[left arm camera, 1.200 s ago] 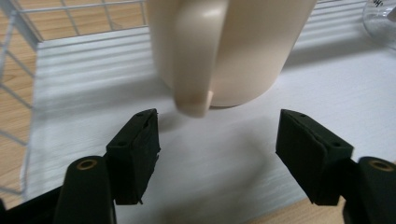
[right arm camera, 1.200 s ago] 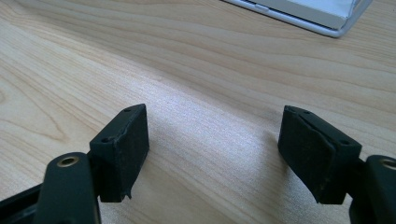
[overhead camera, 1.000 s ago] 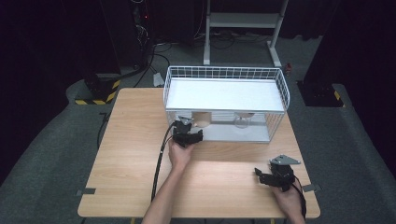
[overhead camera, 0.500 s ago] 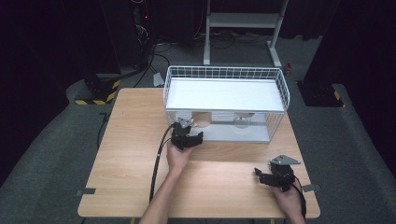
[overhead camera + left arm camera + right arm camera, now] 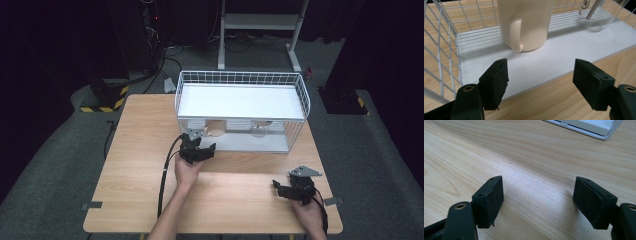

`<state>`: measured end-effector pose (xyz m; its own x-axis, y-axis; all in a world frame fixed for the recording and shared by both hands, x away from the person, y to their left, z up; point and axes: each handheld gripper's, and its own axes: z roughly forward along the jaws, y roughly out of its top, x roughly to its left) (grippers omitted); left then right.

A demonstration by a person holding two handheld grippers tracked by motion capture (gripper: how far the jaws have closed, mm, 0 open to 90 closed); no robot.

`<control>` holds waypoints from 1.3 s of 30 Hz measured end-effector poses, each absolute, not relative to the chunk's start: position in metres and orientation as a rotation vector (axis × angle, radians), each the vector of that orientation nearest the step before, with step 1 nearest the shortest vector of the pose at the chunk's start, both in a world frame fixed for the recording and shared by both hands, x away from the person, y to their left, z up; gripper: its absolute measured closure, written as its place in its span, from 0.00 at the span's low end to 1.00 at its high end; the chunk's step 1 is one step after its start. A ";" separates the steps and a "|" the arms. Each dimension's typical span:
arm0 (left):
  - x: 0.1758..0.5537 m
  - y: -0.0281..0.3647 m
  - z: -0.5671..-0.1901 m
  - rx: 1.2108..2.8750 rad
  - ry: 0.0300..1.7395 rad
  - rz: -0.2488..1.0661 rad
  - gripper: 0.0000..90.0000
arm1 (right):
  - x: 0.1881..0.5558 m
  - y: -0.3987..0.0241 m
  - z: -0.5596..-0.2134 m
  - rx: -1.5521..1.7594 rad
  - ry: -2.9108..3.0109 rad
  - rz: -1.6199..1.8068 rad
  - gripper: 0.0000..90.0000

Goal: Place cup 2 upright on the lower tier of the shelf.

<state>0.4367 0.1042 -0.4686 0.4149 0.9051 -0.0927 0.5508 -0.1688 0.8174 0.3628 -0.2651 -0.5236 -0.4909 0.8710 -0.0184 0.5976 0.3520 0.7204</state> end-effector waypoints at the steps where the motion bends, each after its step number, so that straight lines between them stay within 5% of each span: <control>1: 0.436 0.105 -0.467 1.844 1.244 0.539 0.32 | 0.363 -0.265 -0.524 1.286 2.220 0.931 0.28; 39: 0.389 0.124 -0.462 1.837 1.217 0.547 0.32 | 0.363 -0.265 -0.524 1.287 2.220 0.930 0.27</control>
